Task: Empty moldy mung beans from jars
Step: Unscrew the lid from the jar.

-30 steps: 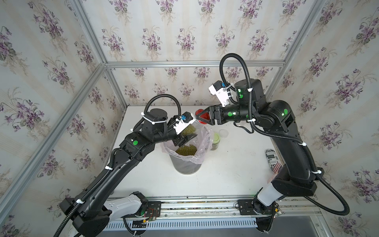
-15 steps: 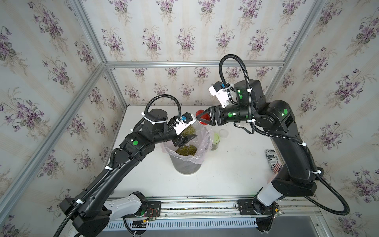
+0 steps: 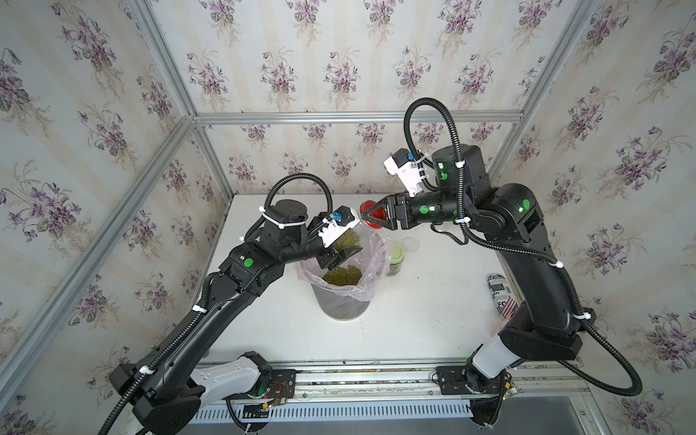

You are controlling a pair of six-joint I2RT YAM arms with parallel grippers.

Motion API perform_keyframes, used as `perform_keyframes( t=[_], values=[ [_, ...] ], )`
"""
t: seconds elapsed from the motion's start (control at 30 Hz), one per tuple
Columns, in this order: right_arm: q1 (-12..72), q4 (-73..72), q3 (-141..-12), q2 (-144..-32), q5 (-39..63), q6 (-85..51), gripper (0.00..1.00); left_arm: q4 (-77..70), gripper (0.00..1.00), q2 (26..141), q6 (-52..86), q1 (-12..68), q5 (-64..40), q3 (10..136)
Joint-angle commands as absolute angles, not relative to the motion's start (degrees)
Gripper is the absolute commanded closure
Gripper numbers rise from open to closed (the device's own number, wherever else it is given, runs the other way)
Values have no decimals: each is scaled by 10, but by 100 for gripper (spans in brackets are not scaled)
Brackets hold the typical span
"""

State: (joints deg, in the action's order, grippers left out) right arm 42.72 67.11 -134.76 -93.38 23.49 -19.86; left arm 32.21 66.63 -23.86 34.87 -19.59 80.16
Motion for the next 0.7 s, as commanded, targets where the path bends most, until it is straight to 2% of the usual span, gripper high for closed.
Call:
perform_keyframes(
  t=[0.0, 0.3, 0.47, 0.67],
  values=[
    [426, 639, -1349, -928, 263, -197, 40, 316, 44, 664, -239, 348, -193, 800],
    [425, 675, -1346, -932, 209, -179, 41, 315, 44, 663, -241, 348, -195, 798],
    [426, 647, -1317, -913, 224, -167, 41, 315, 44, 667, -241, 349, -209, 799],
    [426, 549, -1215, -864, 266, -139, 41, 316, 44, 675, -237, 349, -239, 799]
  ],
)
